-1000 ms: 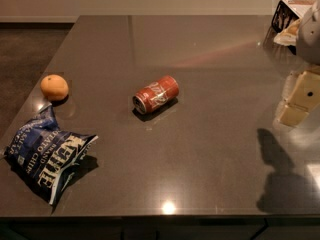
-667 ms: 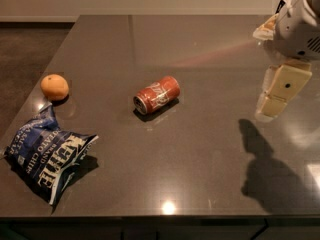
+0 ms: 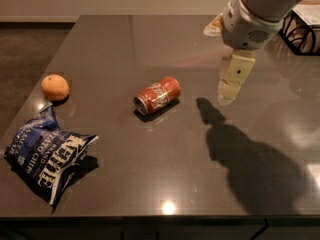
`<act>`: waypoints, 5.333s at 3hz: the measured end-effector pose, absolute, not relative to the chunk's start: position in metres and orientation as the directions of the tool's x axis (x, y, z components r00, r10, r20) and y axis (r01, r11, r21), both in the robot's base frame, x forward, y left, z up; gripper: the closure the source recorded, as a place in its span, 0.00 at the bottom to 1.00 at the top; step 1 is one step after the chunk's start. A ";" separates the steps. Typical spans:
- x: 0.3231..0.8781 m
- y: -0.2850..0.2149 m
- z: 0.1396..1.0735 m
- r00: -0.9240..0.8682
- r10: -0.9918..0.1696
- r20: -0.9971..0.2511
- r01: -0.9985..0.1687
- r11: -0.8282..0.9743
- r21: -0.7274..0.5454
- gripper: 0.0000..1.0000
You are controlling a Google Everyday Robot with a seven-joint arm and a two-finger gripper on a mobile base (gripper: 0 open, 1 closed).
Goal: Place coke can upright
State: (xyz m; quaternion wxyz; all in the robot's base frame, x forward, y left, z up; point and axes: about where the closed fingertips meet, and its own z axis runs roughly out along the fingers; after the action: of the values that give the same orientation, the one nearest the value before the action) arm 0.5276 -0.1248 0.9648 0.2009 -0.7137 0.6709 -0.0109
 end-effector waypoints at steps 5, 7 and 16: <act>0.557 -0.015 0.881 0.575 -0.814 -0.076 -0.815 -0.562 -0.139 0.00; 0.550 0.001 0.856 0.625 -0.780 -0.040 -0.780 -0.620 -0.081 0.00; 0.571 0.003 0.947 0.028 -0.491 -0.871 -0.993 0.087 -0.081 1.00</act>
Offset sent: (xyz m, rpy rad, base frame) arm 0.0448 0.0778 -0.0614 -0.1337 0.1421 0.3668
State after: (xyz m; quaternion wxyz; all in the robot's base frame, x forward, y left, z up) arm 0.5706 0.0027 0.9473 0.3968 -0.5972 0.6213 0.3162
